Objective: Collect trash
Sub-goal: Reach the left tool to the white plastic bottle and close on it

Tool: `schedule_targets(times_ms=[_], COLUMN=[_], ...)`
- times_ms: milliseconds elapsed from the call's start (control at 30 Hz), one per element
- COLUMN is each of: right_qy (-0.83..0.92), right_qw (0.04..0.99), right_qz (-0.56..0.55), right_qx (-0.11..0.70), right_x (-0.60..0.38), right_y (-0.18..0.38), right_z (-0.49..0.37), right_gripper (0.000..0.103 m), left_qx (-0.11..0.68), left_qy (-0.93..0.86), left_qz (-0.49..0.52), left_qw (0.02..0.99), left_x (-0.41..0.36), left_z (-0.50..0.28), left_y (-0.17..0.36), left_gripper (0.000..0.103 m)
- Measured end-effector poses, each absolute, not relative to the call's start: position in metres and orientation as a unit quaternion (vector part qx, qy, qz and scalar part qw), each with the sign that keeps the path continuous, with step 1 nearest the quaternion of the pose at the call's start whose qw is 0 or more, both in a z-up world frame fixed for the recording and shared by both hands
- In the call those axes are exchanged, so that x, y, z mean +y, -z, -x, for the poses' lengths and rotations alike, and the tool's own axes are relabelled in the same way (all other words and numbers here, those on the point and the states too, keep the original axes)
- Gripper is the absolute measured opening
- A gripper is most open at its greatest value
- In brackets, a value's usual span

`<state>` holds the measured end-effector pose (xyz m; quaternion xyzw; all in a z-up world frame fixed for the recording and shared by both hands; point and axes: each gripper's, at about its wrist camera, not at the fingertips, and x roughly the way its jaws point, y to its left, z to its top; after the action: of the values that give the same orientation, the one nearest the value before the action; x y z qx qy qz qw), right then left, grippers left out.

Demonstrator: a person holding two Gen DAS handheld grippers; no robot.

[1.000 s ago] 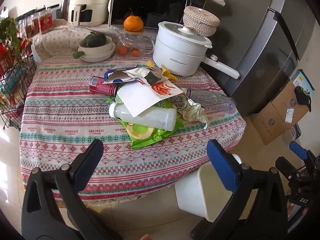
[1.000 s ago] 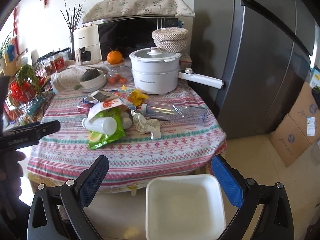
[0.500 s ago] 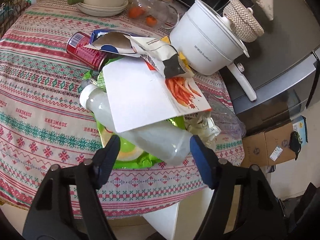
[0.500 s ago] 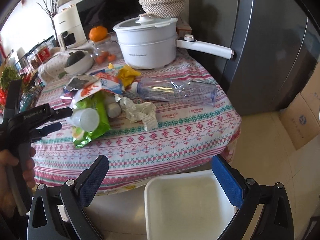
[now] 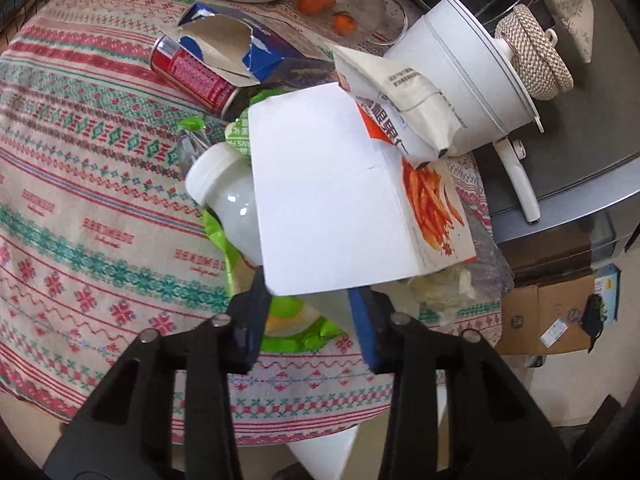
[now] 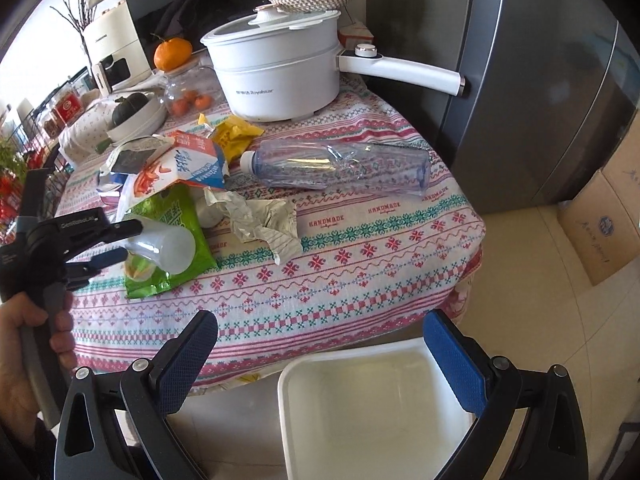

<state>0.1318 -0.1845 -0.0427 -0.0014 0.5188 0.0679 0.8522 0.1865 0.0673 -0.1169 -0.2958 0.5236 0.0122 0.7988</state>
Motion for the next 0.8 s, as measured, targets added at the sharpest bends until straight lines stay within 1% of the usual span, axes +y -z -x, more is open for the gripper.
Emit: schedule_targets(times_ms=[33, 67, 100, 167, 200, 233, 267, 300, 333, 367, 433, 500, 633, 800], right_qy=[-0.066, -0.065, -0.064, -0.064, -0.066, -0.068, -0.07, -0.07, -0.07, -0.07, -0.07, -0.07, -0.066, -0.062], right_qw=[0.851, 0.85, 0.847, 0.843, 0.841, 0.84, 0.84, 0.839, 0.84, 0.84, 0.84, 0.839, 0.837, 0.835], right_qz=[0.002, 0.002, 0.001, -0.003, -0.007, -0.009, -0.011, -0.01, -0.009, -0.009, -0.01, -0.011, -0.01, -0.017], right_qx=[0.521, 0.523, 0.527, 0.533, 0.536, 0.538, 0.539, 0.539, 0.538, 0.538, 0.538, 0.54, 0.543, 0.547], right_x=[-0.184, -0.184, -0.184, -0.183, -0.183, -0.183, -0.182, -0.181, -0.181, -0.18, -0.179, -0.179, -0.181, -0.185], right_y=[0.045, 0.046, 0.049, 0.053, 0.054, 0.054, 0.055, 0.055, 0.055, 0.055, 0.055, 0.056, 0.057, 0.06], right_z=[-0.133, -0.135, -0.137, -0.139, -0.139, -0.14, -0.14, -0.14, -0.141, -0.141, -0.141, -0.141, -0.142, -0.143], right_gripper=[0.103, 0.103, 0.103, 0.103, 0.103, 0.103, 0.103, 0.103, 0.103, 0.103, 0.103, 0.103, 0.103, 0.103], left_qx=[0.531, 0.544, 0.555, 0.563, 0.559, 0.556, 0.547, 0.537, 0.53, 0.522, 0.51, 0.512, 0.516, 0.507], left_qy=[-0.02, -0.023, -0.02, -0.013, -0.011, -0.011, -0.01, -0.005, -0.001, 0.004, 0.01, 0.004, -0.005, -0.052], left_qz=[0.276, 0.269, 0.283, 0.338, 0.36, 0.368, 0.373, 0.378, 0.384, 0.391, 0.39, 0.377, 0.384, 0.381], left_qw=[0.801, 0.795, 0.782, 0.754, 0.747, 0.746, 0.749, 0.754, 0.756, 0.758, 0.766, 0.771, 0.766, 0.772], left_x=[0.07, 0.075, 0.081, 0.096, 0.101, 0.104, 0.105, 0.104, 0.105, 0.105, 0.1, 0.09, 0.077, 0.067], left_z=[-0.185, -0.183, -0.183, -0.179, -0.176, -0.174, -0.171, -0.17, -0.168, -0.167, -0.168, -0.174, -0.184, -0.195], left_y=[0.118, 0.123, 0.131, 0.143, 0.145, 0.143, 0.138, 0.133, 0.128, 0.122, 0.112, 0.112, 0.129, 0.132], left_gripper=[0.016, 0.014, 0.014, 0.015, 0.022, 0.033, 0.039, 0.05, 0.055, 0.058, 0.071, 0.072, 0.071, 0.071])
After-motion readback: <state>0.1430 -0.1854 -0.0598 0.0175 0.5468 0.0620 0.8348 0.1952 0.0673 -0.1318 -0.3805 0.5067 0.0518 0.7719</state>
